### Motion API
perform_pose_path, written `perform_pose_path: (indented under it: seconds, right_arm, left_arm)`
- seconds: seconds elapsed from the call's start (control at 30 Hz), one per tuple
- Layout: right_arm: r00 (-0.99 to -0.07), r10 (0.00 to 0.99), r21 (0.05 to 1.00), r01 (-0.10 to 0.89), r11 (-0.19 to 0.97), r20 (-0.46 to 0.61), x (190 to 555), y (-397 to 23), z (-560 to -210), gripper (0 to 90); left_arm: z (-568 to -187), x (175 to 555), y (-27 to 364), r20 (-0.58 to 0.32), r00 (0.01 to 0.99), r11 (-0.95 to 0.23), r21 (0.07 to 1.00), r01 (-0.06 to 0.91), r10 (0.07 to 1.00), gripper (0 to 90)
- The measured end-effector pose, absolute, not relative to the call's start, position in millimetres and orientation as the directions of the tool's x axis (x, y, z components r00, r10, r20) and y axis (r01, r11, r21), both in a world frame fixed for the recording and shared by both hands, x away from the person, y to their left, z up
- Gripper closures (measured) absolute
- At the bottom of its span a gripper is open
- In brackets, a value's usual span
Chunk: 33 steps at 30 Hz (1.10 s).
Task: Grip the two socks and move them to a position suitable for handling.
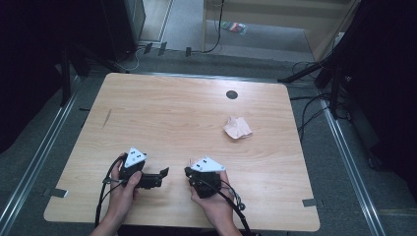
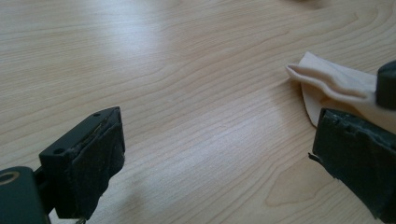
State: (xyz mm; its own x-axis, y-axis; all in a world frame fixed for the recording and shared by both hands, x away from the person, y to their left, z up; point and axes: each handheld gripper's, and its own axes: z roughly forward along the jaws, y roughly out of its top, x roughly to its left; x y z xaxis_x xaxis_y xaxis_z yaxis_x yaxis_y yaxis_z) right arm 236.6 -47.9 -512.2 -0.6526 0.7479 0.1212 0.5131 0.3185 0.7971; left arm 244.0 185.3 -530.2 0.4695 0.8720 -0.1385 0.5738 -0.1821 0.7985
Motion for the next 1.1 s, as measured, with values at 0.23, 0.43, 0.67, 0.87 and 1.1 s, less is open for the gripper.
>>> perform_pose_path:
  seconds: [0.23,0.43,0.67,0.87,1.1]
  right_arm:
    - [-0.625,0.769,0.827,0.500,0.258,0.138,237,-60,-498,90.0]
    - [-0.587,0.793,0.842,0.501,0.199,0.162,238,-76,-491,90.0]
    - [-0.519,0.831,0.852,0.511,0.112,0.202,240,-104,-486,90.0]
    - [-0.498,0.841,0.855,0.512,0.087,0.212,240,-116,-487,90.0]
    - [-0.486,0.846,0.856,0.511,0.073,0.218,240,-123,-486,90.0]
  left_arm:
    - [-532,243,175,-0.148,0.496,-0.194,0.795,0.574,0.856,2.6]
    - [-531,242,159,-0.177,0.532,-0.199,0.794,0.574,0.828,5.8]
    - [-536,248,122,-0.221,0.583,-0.239,0.757,0.608,0.782,21.0]
    - [-542,255,103,-0.235,0.588,-0.266,0.722,0.638,0.774,40.9]
    - [-545,255,93,-0.166,0.573,-0.302,0.716,0.630,0.803,60.7]
